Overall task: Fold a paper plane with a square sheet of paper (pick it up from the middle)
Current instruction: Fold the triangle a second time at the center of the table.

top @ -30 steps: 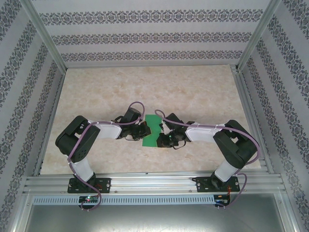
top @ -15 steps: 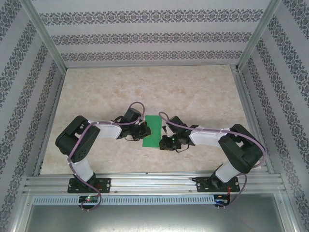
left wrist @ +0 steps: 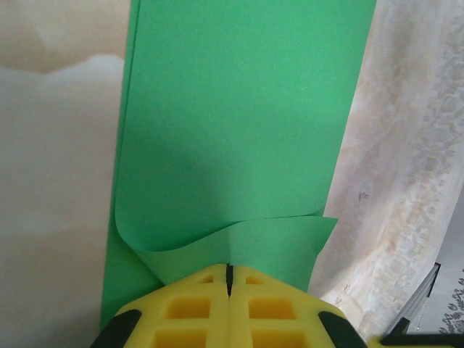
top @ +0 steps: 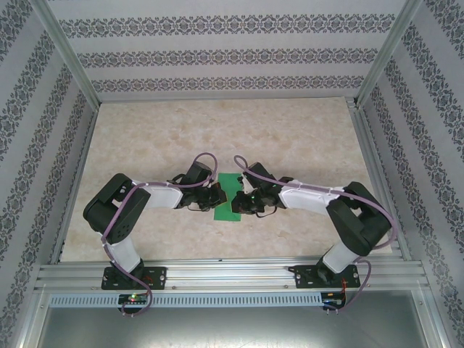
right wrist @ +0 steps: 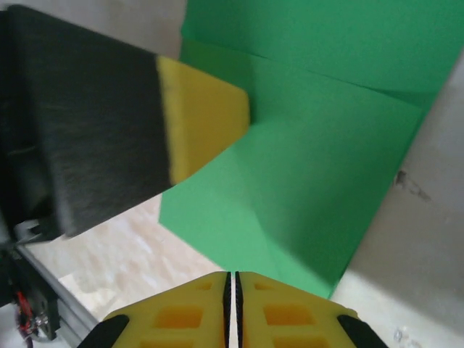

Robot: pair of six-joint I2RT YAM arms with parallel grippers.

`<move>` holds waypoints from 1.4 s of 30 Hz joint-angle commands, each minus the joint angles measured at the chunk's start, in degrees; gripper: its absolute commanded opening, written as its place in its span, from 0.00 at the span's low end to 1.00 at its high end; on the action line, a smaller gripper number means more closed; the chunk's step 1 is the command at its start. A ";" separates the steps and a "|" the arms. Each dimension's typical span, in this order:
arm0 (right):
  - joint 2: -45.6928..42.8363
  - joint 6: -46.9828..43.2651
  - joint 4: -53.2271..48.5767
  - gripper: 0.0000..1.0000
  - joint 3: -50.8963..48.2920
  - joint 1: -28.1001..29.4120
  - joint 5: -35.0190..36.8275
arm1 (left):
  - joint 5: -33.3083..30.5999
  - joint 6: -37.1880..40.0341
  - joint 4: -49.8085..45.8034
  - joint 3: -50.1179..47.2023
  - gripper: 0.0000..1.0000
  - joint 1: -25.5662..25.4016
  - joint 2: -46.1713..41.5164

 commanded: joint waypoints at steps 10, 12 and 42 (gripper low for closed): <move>6.64 -2.01 -3.48 0.05 -3.21 -0.43 2.12 | -4.10 3.08 -6.29 0.53 0.00 1.12 -0.67; 6.64 -2.45 -3.68 0.05 -4.05 -0.53 2.31 | -3.88 3.29 -6.03 0.52 0.00 1.87 -0.58; 7.69 -3.18 -3.73 0.06 -2.23 -0.73 0.98 | 0.66 8.31 -11.07 3.16 0.02 10.37 -8.23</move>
